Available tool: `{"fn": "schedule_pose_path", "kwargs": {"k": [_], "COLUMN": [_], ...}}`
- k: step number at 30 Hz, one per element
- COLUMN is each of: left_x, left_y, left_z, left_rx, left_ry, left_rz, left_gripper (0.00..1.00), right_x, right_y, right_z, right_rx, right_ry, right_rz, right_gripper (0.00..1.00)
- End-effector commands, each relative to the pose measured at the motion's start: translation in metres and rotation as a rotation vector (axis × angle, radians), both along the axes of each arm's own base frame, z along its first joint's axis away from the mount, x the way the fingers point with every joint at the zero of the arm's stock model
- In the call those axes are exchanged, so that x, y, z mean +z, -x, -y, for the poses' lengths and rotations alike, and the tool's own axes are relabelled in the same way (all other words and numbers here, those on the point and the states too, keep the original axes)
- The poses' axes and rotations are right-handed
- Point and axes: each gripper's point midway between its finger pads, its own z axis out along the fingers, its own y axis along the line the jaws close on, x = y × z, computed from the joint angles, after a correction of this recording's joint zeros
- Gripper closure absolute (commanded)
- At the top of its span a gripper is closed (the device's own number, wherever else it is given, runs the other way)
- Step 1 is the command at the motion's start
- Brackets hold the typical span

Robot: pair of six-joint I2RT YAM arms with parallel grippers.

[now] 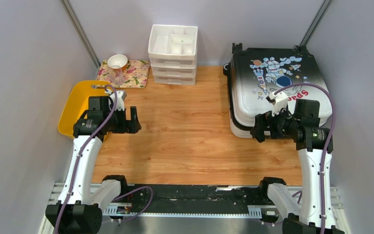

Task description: Open, take out, and arrange the luggage

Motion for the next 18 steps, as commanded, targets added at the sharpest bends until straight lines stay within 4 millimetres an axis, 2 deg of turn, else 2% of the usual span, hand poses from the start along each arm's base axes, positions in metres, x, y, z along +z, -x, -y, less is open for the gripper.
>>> {"fn": "schedule_pose_path", "kwargs": {"k": [1,2,8,10,12,13,14,16,18], "left_x": [0.019,0.021,0.033,0.033,0.032,0.032,0.031,0.029,0.028], "left_y": [-0.002,-0.002,-0.003,-0.003,-0.001,0.0,0.0,0.001,0.001], "left_z": [0.018,0.021,0.034,0.036,0.039,0.043,0.045,0.05,0.053], "left_rx": [-0.14,-0.178,-0.294,-0.314,-0.345,-0.366,-0.383,-0.421,-0.432], "left_ry": [0.051,0.051,0.07,0.075,0.079,0.097,0.103,0.128,0.143], "left_rz": [0.098,0.115,0.22,0.219,0.211,0.206,0.205,0.199,0.189], "left_gripper": [0.01,0.01,0.01,0.01,0.01,0.01,0.01,0.01,0.01], "right_x": [0.003,-0.003,-0.027,-0.046,-0.062,-0.082,-0.085,-0.103,-0.109], "right_y": [0.026,0.033,0.049,0.051,0.041,0.041,0.023,0.021,0.007], "right_z": [-0.001,0.001,0.022,0.038,0.054,0.073,0.083,0.093,0.093], "right_rx": [0.222,0.243,0.364,0.406,0.441,0.466,0.459,0.53,0.538], "right_ry": [0.129,0.154,0.314,0.419,0.539,0.65,0.726,0.804,0.811], "right_rz": [0.019,-0.004,-0.112,-0.136,-0.105,-0.136,-0.08,-0.097,-0.075], "right_gripper": [0.0,0.01,0.02,0.02,0.02,0.02,0.02,0.03,0.03]}}
